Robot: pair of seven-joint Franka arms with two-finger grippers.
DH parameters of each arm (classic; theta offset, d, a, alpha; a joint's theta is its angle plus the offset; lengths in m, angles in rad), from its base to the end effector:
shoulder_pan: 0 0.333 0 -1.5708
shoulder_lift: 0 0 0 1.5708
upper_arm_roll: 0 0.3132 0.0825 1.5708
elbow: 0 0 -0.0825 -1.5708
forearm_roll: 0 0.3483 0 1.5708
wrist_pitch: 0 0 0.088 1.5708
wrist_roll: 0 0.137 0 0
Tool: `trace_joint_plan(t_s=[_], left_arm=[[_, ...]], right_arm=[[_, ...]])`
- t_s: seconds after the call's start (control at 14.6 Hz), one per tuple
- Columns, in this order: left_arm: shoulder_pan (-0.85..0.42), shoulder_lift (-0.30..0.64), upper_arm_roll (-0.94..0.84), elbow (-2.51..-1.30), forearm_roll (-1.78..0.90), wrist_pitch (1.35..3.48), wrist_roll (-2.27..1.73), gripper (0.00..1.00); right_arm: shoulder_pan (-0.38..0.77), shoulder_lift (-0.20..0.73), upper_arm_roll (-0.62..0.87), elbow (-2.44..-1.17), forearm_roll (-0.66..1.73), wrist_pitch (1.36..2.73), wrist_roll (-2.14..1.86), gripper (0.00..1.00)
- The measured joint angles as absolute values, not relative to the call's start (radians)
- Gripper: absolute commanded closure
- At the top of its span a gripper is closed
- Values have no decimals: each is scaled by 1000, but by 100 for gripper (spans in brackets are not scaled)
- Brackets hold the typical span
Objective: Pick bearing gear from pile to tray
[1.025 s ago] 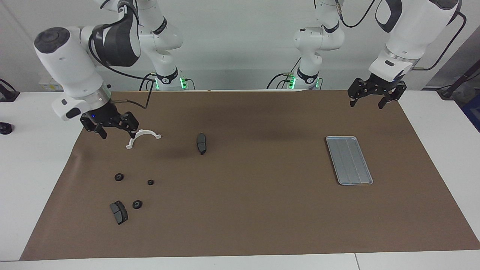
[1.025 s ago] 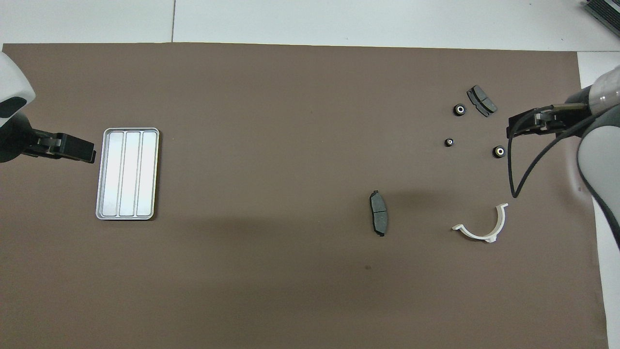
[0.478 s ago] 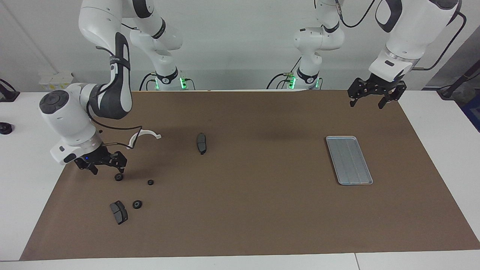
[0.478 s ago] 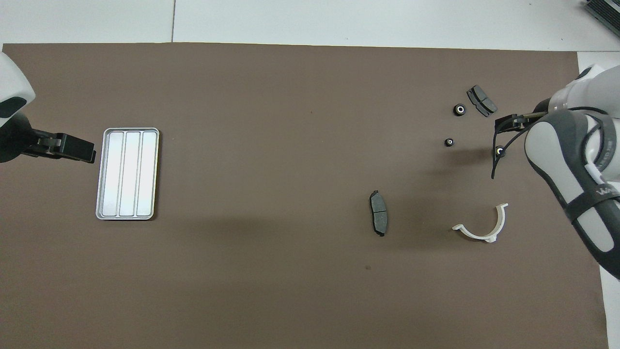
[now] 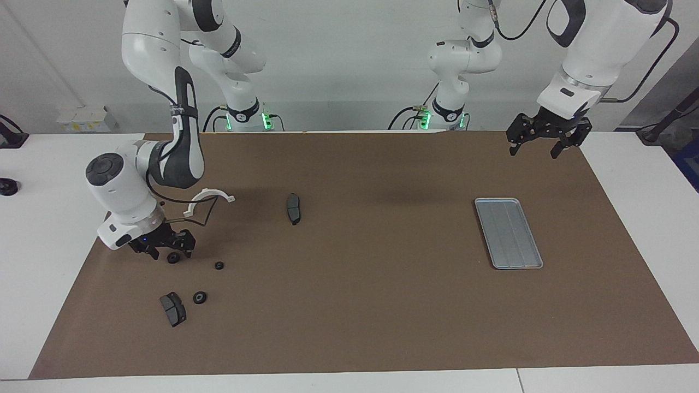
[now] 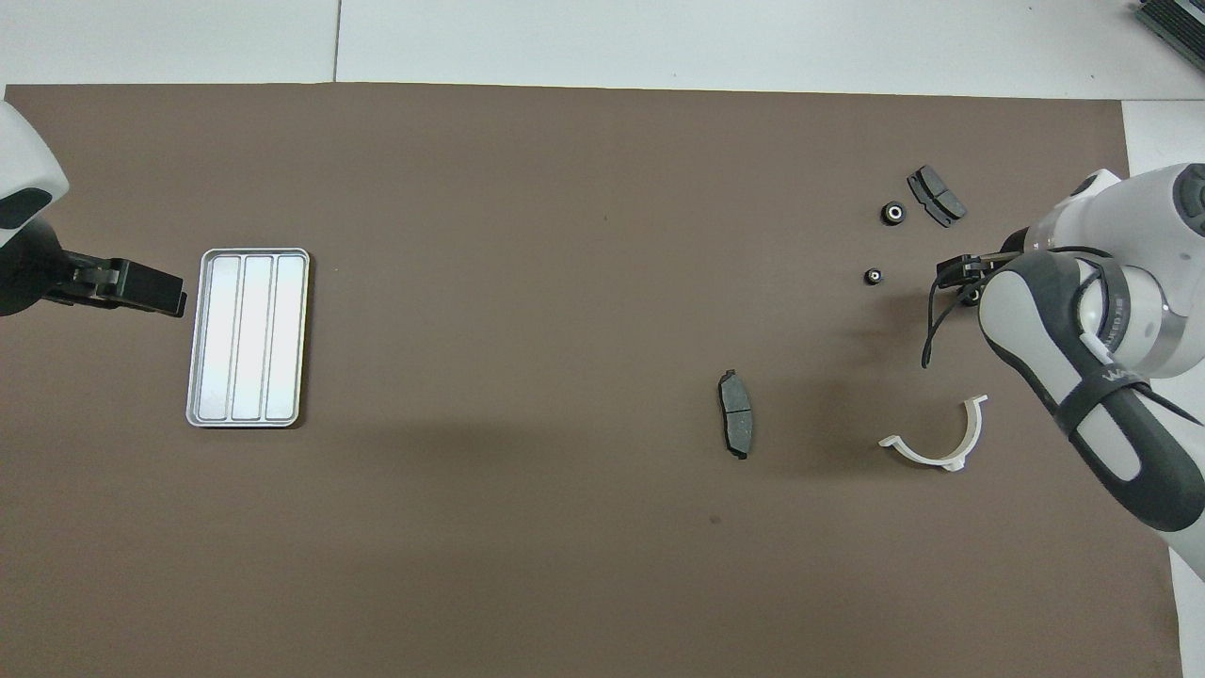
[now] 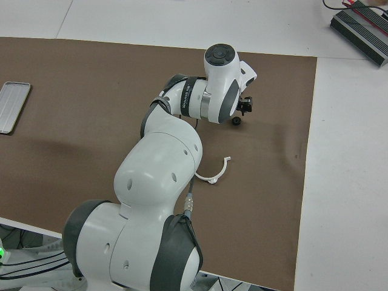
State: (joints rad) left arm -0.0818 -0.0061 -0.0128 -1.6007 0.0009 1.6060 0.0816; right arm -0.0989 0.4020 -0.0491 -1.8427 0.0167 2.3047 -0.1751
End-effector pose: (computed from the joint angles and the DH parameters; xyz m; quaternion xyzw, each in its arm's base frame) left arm 0.5180 -0.0490 0.5849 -0.9961 0.0880 -0.0057 0.0005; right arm 0.6118 -0.0886 0.3049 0.9995 0.0104 0.0294 0.0080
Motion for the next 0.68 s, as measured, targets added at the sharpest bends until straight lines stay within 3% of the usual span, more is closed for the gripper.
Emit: trace_joint_plan(t_s=[0.2,0.68], left_arm=[[-82,-6,-13,-1601,1,1606,82,0],[-82,-6,-13,-1601,1,1606,82,0]], right_arm=[[-112,427,-50,-1848,17,2350,-175,13],[-113,442,-50,-1853,17,2365,-175,40]])
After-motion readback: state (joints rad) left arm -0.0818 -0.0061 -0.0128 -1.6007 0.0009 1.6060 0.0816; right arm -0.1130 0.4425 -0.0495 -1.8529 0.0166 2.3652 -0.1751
